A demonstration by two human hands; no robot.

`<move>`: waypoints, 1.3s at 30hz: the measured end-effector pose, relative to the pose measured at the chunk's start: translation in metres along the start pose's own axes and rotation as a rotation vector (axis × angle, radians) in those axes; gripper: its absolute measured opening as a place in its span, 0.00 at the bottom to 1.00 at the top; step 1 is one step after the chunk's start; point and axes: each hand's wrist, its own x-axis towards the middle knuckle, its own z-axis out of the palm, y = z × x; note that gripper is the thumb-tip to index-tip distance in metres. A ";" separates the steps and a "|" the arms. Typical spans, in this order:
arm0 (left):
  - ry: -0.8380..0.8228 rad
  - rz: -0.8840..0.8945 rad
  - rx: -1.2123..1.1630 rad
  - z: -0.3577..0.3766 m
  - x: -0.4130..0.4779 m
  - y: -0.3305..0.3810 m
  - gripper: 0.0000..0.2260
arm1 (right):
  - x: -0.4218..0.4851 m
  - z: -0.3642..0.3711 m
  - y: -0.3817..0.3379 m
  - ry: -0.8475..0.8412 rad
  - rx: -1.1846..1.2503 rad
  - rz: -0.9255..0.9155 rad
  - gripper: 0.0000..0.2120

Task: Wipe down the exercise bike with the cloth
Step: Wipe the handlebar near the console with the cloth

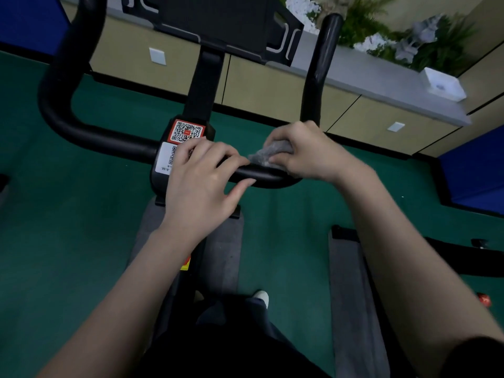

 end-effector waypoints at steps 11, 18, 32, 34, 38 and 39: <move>-0.007 0.019 0.006 0.001 -0.002 -0.003 0.11 | 0.004 -0.010 0.003 -0.129 -0.116 -0.080 0.08; 0.003 0.014 0.007 0.002 -0.002 -0.003 0.11 | -0.050 0.047 0.017 0.773 0.199 0.055 0.09; 0.001 0.016 0.028 0.003 -0.002 -0.002 0.11 | -0.060 0.110 -0.012 1.159 0.418 0.169 0.22; -0.001 0.019 0.031 0.003 -0.002 -0.003 0.11 | -0.061 0.108 -0.008 1.160 0.398 0.174 0.19; 0.003 0.015 0.025 0.004 -0.002 -0.003 0.11 | -0.067 0.114 -0.010 1.174 0.465 0.246 0.17; 0.003 0.016 0.027 0.004 -0.002 -0.002 0.11 | -0.066 0.117 -0.012 1.175 0.482 0.251 0.17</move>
